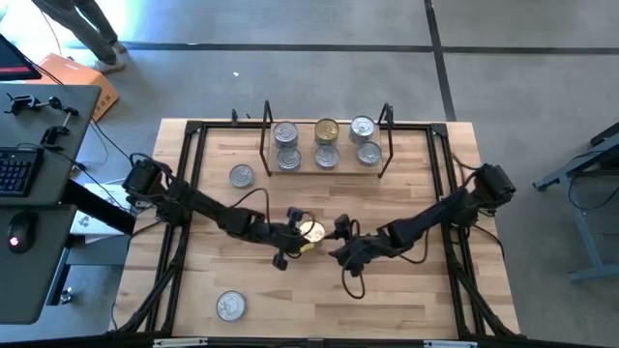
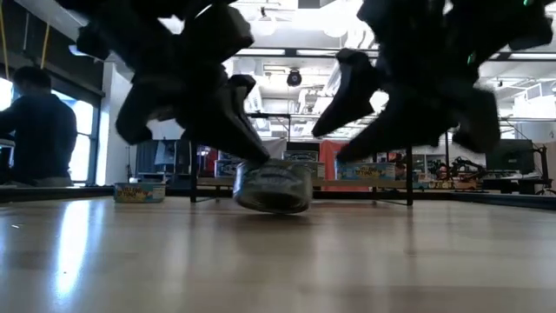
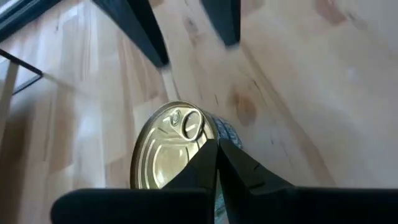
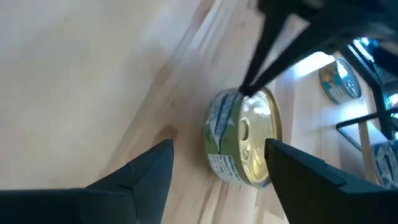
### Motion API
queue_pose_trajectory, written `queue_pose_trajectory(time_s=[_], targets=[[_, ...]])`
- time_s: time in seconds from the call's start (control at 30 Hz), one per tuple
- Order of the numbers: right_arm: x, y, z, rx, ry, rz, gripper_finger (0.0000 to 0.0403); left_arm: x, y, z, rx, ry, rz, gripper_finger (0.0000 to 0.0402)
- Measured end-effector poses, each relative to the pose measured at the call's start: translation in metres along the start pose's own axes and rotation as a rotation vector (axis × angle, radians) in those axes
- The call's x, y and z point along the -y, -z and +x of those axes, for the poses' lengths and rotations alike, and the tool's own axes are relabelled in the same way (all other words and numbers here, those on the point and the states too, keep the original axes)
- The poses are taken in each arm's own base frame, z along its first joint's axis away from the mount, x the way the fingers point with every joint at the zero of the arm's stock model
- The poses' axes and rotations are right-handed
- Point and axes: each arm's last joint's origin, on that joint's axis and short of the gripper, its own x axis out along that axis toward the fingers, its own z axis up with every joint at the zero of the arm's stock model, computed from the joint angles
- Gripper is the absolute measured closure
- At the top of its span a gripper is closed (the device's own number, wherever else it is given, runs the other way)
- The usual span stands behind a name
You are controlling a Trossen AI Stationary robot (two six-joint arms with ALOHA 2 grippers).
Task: Stack canned seafood by type on shelf
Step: Stack the green tuna can on top of the green tuna can on the shelf
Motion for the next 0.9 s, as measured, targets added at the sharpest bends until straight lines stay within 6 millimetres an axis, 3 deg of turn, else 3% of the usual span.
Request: queue_pose_trajectory(time_s=[0.13, 0.43, 0.6, 0.73, 0.83, 0.9], targets=[[-0.01, 0.005, 0.014, -0.018, 0.052, -0.054, 0.0158, -0.005, -0.009, 0.0, 0.031, 0.01, -0.038, 0.0401], [-0.029, 0.014, 0.045, -0.044, 0.279, 0.001, 0.0159, -0.008, -0.016, 0.0, 0.076, 0.024, -0.082, 0.0401], [-0.037, 0.009, 0.054, -0.018, 0.298, 0.131, 0.0202, -0.004, -0.019, -0.002, 0.095, 0.025, -0.075, 0.0401], [-0.046, 0.001, 0.051, -0.001, 0.286, 0.244, 0.0286, -0.001, -0.024, -0.008, 0.098, 0.009, -0.052, 0.0401], [-0.05, -0.007, 0.038, -0.074, 0.284, 0.228, 0.0287, 0.001, -0.021, -0.021, 0.02, -0.019, -0.041, 0.0401], [-0.042, -0.017, 0.025, -0.151, 0.27, 0.207, 0.0287, 0.003, -0.018, -0.036, -0.055, -0.037, -0.078, 0.0401]])
